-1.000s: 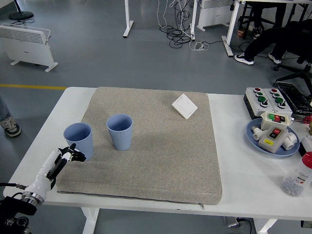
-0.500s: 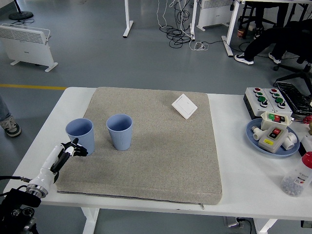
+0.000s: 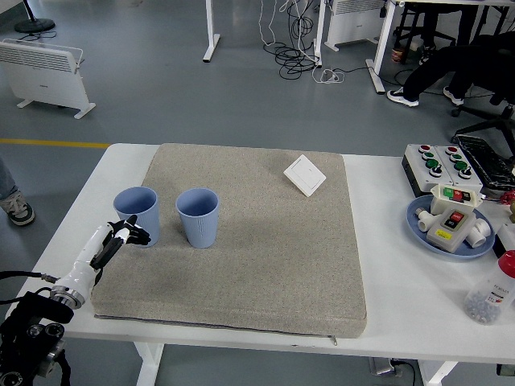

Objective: Push cup pick cup insert cup

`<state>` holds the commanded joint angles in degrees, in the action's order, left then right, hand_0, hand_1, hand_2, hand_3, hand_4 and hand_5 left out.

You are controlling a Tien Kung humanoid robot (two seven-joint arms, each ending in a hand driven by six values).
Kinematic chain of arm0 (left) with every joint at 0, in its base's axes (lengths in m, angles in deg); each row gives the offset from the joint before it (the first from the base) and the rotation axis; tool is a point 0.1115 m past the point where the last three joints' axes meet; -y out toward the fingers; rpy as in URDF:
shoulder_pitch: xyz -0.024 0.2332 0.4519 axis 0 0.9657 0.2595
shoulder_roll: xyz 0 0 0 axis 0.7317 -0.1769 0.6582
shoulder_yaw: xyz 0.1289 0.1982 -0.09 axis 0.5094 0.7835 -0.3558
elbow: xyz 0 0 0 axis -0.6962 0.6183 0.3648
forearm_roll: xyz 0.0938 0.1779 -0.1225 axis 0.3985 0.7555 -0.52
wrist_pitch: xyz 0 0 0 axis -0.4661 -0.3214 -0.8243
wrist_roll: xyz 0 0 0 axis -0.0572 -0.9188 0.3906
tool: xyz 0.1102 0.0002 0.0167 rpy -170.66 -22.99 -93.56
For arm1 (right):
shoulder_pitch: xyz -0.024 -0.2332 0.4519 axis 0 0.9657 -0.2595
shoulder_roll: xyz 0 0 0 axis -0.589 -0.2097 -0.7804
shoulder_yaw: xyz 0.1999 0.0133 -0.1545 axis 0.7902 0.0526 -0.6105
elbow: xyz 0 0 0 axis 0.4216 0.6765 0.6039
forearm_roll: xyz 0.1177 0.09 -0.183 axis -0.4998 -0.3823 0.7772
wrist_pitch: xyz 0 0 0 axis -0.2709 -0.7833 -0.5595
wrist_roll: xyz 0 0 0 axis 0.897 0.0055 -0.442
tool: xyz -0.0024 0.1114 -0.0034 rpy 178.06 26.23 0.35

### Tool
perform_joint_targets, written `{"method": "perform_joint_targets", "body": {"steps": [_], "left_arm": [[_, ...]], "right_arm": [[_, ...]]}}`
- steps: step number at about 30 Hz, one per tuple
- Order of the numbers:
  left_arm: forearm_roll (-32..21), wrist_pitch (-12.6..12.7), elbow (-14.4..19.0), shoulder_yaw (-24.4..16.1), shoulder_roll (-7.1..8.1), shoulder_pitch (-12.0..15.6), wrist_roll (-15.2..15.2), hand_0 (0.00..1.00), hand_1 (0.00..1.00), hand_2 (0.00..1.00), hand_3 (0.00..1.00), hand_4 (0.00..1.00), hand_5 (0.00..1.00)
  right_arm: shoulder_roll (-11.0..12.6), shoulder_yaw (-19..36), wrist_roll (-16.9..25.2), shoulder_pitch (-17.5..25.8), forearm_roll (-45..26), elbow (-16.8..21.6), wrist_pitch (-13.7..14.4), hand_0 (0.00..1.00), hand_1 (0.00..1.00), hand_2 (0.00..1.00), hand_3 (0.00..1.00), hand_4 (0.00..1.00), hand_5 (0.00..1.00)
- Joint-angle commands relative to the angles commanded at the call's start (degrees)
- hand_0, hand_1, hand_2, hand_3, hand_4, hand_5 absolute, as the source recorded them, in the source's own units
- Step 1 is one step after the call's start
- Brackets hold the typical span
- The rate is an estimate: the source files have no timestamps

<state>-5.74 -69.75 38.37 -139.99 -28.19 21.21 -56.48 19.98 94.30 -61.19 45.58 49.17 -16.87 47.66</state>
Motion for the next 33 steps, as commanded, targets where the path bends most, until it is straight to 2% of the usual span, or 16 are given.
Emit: {"method": "perform_joint_targets", "body": {"steps": [10,33], "left_arm": [[0.85,-0.40,-4.79,2.02,0.30,-4.15,-0.39,0.646,0.520,0.486,0.444,0.571,0.998],[0.82,-1.29,-13.27,3.73,-0.70,-8.99,-1.17,0.647,0.518,0.483,0.441,0.570,0.998]], "right_arm": [[0.06,-0.30,-0.02,-0.24,-0.15,0.00,-0.05,0.774,0.684,0.679,0.567,0.129,0.473],[0.03,-0.60,-0.02,-0.21,-0.01,0.00,-0.14,0.774,0.683,0.680,0.567,0.128,0.472]]}}
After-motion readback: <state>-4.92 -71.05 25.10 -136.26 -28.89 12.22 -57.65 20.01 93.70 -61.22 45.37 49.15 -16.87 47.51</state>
